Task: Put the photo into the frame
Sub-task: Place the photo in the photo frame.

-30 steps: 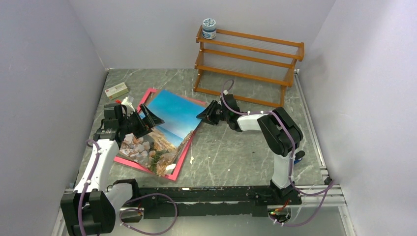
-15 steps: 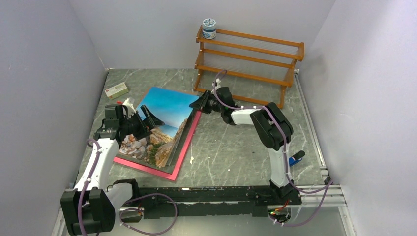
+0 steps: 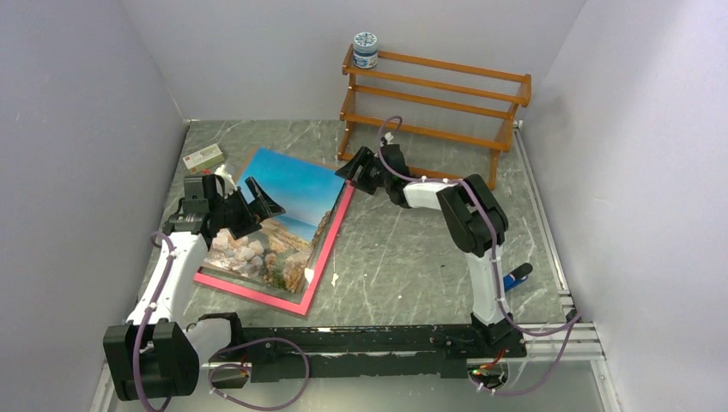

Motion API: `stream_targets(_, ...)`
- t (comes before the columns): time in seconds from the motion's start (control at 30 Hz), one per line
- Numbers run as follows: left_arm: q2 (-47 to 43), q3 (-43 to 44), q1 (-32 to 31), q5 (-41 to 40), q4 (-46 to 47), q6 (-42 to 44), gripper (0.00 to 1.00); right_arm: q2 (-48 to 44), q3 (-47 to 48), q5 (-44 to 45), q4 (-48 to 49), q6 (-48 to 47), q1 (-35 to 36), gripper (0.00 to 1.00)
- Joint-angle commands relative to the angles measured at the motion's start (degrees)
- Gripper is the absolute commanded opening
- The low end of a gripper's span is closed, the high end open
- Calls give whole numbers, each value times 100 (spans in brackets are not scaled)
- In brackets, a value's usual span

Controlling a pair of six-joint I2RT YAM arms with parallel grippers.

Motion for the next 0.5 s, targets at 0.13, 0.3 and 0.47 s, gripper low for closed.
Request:
stream_targets(0.13,-65,116,-94,-511,-108,53,98,-1201,353,1282,-3416,-524,138,72)
stream_targets(0.3,-124,-56,-102,-660,24,-71,98,-1227,366,1712,-4340,-641,670,66)
stream_targets(0.47,-250,-145,-102,-889,-23,-200,98,-769,891,2076,-5082,-553,1168,64)
